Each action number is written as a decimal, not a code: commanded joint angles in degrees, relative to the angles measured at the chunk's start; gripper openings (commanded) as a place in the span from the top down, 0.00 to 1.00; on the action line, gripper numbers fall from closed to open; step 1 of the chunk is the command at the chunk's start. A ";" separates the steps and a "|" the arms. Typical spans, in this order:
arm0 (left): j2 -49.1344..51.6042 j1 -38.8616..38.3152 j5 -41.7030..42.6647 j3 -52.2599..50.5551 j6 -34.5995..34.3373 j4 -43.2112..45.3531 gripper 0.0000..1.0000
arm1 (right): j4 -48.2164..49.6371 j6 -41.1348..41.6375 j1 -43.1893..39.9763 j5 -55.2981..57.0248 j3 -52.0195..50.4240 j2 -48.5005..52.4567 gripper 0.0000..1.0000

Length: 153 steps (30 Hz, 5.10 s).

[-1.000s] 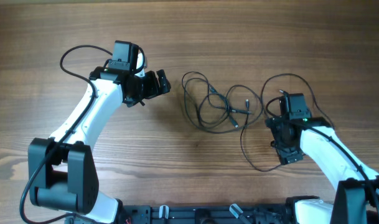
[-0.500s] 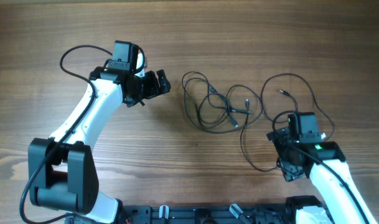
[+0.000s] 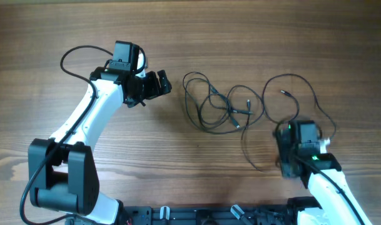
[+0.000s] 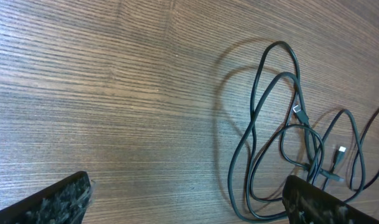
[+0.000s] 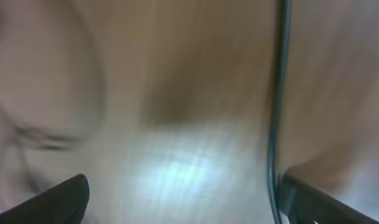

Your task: Untangle cables

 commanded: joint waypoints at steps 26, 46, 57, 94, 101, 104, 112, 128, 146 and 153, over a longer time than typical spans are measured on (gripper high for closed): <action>0.44 0.11 -0.11 -0.02 -0.33 0.02 0.00 | 7.26 -34.69 -5.51 5.90 9.29 17.92 0.00; 0.44 0.11 -0.11 -0.02 -0.31 0.00 0.00 | 5.49 -49.05 -6.23 10.45 12.98 27.96 0.96; 0.44 0.11 -0.11 -0.02 -0.33 0.02 0.00 | -25.27 -62.64 -25.14 20.44 57.18 27.96 0.96; 0.44 0.11 -0.11 -0.02 -0.31 0.02 0.00 | -19.17 -36.22 -50.25 14.40 69.72 47.43 0.96; 0.44 0.11 -0.11 -0.02 -0.33 0.00 0.00 | -28.37 -22.10 -50.84 -6.34 69.72 40.22 0.96; 0.44 0.11 -0.11 -0.02 -0.33 0.02 0.00 | -29.97 -9.25 -50.88 -5.95 69.72 33.05 0.96; 0.44 0.11 -0.11 -0.02 -0.33 0.00 0.00 | -32.96 21.49 -50.88 -6.75 69.70 27.34 0.96; 0.44 0.11 -0.11 -0.02 -0.33 0.02 0.00 | -17.16 -69.75 -32.46 -16.87 68.67 38.86 0.60; 0.44 0.11 -0.11 -0.02 -0.31 0.02 0.00 | -22.51 -77.15 -18.78 -0.96 68.67 64.83 0.53; 0.44 0.11 -0.11 -0.02 -0.33 0.02 0.00 | -30.77 -73.55 -18.78 1.66 68.67 64.87 0.78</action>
